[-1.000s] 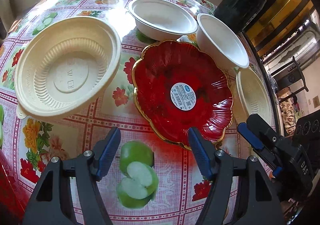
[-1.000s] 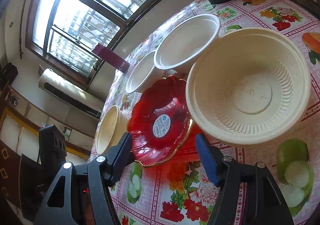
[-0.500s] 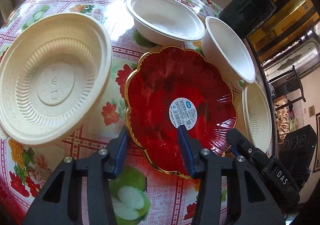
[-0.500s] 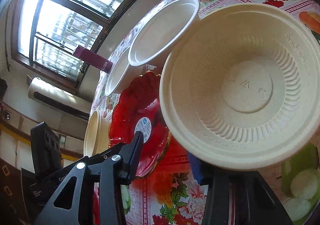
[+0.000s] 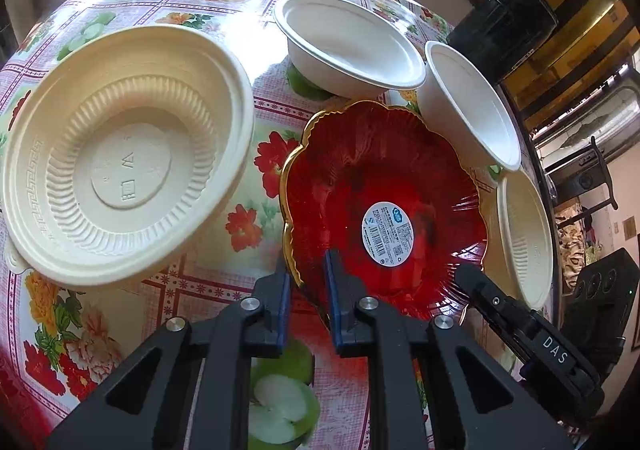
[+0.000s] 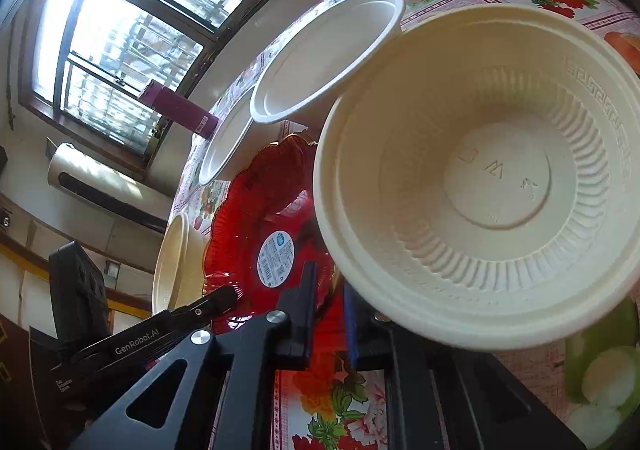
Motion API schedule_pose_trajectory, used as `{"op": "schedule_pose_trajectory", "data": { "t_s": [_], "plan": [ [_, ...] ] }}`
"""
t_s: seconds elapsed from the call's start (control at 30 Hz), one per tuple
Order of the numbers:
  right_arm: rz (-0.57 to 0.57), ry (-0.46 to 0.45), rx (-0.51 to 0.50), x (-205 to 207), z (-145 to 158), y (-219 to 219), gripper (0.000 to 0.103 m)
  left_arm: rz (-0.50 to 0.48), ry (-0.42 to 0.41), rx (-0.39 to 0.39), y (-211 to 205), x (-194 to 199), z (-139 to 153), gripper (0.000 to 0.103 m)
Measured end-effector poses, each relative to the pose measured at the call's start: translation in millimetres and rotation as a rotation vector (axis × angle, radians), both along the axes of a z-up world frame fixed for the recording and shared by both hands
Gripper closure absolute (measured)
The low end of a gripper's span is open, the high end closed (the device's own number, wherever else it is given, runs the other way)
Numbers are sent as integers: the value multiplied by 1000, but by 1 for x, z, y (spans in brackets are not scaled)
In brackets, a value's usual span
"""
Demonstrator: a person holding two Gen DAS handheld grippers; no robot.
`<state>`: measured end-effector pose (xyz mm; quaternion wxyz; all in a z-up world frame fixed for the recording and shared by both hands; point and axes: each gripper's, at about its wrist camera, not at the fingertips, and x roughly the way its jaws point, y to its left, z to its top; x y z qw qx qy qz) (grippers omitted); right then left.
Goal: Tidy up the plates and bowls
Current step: 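Carry the small red plate onto the large red plate and open the left gripper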
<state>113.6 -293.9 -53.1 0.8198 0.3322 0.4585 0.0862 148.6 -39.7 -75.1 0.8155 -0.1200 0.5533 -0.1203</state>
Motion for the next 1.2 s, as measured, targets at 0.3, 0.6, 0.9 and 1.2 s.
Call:
{"op": "schedule_pose_trajectory", "data": {
  "t_s": [0.3,0.6,0.9,1.2],
  "plan": [
    [42,25,2,-21,3,13,91,1,2,34,17,-38,5,90],
    [114,-24,-17,-70,30,39,90,7,-69,53,46,-104,33,89],
    [295,-120,-50,-92,70,126,89,160,-162,61,132,-160,73,88],
    [521,-142,-105,-91,77,248,87,390,-141,65,230,-185,61,88]
  ]
}}
